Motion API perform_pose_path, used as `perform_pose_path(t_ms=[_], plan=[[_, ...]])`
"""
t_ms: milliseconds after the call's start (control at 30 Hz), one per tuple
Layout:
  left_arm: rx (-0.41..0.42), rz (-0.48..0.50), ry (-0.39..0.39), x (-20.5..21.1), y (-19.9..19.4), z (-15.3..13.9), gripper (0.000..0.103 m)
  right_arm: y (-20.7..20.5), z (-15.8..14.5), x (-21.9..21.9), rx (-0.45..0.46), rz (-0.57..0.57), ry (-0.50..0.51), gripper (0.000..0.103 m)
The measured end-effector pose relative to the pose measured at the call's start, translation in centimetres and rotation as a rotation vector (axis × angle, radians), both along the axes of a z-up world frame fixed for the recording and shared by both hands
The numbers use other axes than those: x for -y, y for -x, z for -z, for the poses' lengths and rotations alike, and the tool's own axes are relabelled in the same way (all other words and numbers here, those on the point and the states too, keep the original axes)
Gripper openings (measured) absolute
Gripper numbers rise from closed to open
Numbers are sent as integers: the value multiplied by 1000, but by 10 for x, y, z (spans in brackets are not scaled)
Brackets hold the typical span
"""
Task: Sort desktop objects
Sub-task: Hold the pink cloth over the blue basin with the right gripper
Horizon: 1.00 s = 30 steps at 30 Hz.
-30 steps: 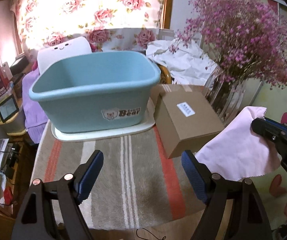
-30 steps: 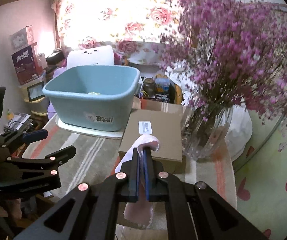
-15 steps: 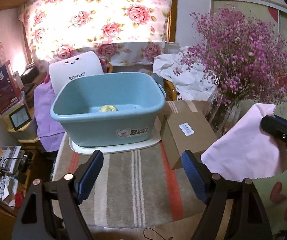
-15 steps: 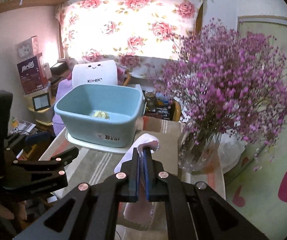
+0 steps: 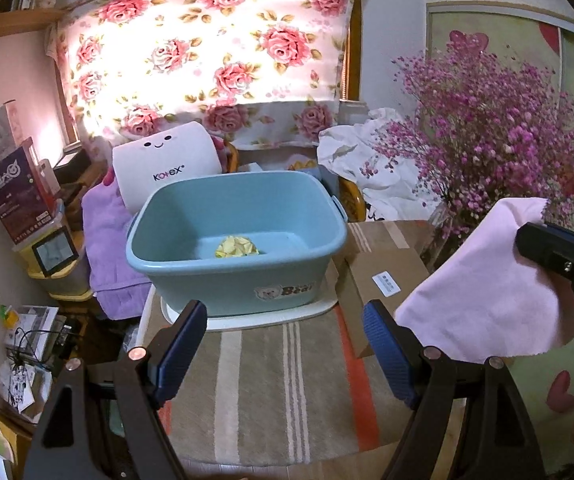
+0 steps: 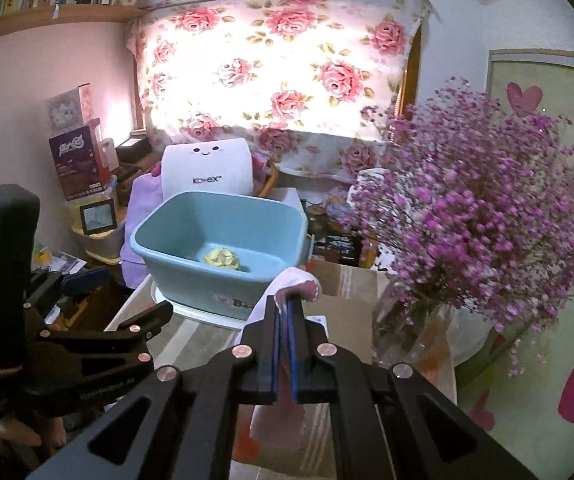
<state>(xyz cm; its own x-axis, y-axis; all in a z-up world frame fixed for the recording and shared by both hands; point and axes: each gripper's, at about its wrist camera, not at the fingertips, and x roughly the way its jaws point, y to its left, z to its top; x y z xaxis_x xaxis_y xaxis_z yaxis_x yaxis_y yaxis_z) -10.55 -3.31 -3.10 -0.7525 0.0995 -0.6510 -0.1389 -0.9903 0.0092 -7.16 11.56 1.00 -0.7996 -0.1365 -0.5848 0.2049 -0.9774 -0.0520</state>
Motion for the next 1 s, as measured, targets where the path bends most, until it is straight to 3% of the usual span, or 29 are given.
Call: perform_pose_path(t_ms=[567,1000], plan=[[2,-60,3,49,29,-1,83,70,-3,64,-3,-86,9,2],[4,-87,-10,76,67,1,83,153,3,98,9,-95,4,2]])
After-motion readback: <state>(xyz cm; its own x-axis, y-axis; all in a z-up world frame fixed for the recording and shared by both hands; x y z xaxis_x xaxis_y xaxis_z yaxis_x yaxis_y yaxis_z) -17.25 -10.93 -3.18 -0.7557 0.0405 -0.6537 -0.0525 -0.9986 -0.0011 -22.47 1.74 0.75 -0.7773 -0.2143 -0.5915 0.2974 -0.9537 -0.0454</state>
